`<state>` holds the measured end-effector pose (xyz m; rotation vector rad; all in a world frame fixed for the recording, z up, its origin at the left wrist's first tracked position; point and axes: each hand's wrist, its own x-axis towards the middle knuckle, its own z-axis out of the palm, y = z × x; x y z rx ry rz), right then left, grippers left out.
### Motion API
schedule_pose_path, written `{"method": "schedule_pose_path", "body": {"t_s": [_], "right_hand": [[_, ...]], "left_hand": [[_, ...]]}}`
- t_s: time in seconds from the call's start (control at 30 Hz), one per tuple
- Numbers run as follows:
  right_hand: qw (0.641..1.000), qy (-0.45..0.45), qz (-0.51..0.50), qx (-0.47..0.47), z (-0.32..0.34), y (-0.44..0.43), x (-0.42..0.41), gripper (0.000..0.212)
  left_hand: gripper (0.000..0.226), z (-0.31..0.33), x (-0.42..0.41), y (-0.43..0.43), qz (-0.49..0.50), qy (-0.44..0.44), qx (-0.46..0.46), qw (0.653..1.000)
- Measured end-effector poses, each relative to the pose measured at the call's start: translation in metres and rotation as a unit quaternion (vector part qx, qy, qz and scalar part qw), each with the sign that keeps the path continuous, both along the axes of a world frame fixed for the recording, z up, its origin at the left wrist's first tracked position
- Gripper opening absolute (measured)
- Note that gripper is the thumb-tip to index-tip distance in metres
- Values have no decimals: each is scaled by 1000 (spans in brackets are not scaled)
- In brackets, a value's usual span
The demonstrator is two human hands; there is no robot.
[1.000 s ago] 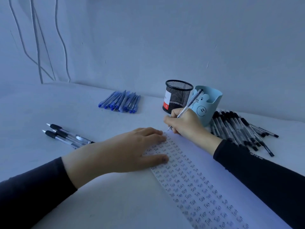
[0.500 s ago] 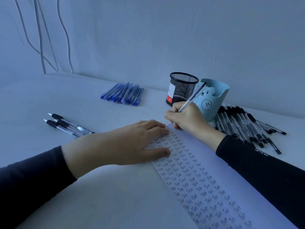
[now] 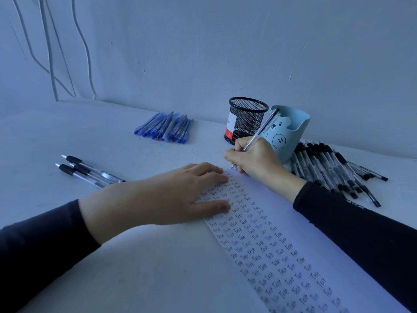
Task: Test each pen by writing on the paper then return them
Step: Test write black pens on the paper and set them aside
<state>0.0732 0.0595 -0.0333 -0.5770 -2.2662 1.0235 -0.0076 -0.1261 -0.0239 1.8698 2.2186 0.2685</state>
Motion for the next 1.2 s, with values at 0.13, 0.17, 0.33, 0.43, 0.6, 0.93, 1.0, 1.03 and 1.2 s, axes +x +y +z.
{"method": "schedule_pose_path", "body": {"t_s": [0.13,0.17,0.33,0.43,0.6,0.93,1.0,1.03,1.2], "right_hand": [[1000,-3,-1,-7,0,1,0,33],[1000,0,-4,-9,0,1,0,33],[1000,2,-1,-11,0,1,1,34],[1000,6,-2,-25,0,2,1,35],[1000,6,-13,-13,-1,3,0,33],[1000,0,-22,-20,0,1,1,30],[998,12,-18,-53,2,2,0,30],[997,22,-14,-69,4,2,0,33],[995,18,13,-98,25,5,10,35]], "left_hand": [[84,-1,-1,1,1,1,2,1000],[85,-2,-1,1,1,0,0,1000],[85,-2,-1,2,2,2,-1,1000],[84,-2,-1,1,2,2,1,1000],[81,-2,-1,1,1,4,6,1000],[79,-3,-2,1,-3,6,8,1000],[80,-2,-2,0,-3,2,8,1000],[81,-2,-2,0,-5,1,10,1000],[83,-2,-3,-3,-13,7,3,1000]]}}
